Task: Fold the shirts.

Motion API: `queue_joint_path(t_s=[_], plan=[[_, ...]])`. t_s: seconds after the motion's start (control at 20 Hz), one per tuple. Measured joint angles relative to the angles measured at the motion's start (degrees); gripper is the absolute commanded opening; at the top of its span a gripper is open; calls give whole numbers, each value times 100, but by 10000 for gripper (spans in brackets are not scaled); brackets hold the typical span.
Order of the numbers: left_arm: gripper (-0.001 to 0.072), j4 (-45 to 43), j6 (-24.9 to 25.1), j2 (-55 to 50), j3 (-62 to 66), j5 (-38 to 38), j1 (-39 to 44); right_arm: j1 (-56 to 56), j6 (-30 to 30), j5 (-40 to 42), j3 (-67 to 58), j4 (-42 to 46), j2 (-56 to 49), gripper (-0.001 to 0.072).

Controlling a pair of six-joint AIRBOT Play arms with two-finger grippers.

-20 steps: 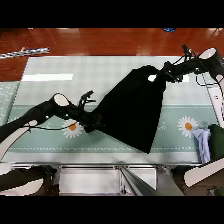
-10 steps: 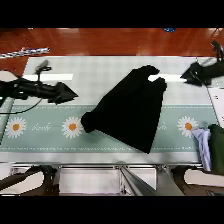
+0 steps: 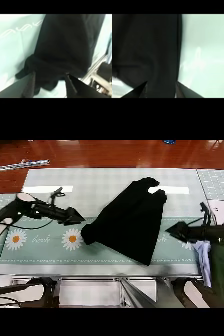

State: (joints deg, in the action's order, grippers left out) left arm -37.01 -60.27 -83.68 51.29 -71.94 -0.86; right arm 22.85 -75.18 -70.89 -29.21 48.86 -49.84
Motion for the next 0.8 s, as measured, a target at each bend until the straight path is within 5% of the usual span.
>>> queue_joint_path(t_s=[0.25,0.35,0.8], plan=[[474,-9,208,-455,-20,114,682,7,-116,-240,426,-37,570,408],[20,-31,227,-560,-24,120,839,7,-208,-297,476,33,638,408],[15,-109,352,-658,210,-149,962,4,-890,-835,654,1128,693,408]])
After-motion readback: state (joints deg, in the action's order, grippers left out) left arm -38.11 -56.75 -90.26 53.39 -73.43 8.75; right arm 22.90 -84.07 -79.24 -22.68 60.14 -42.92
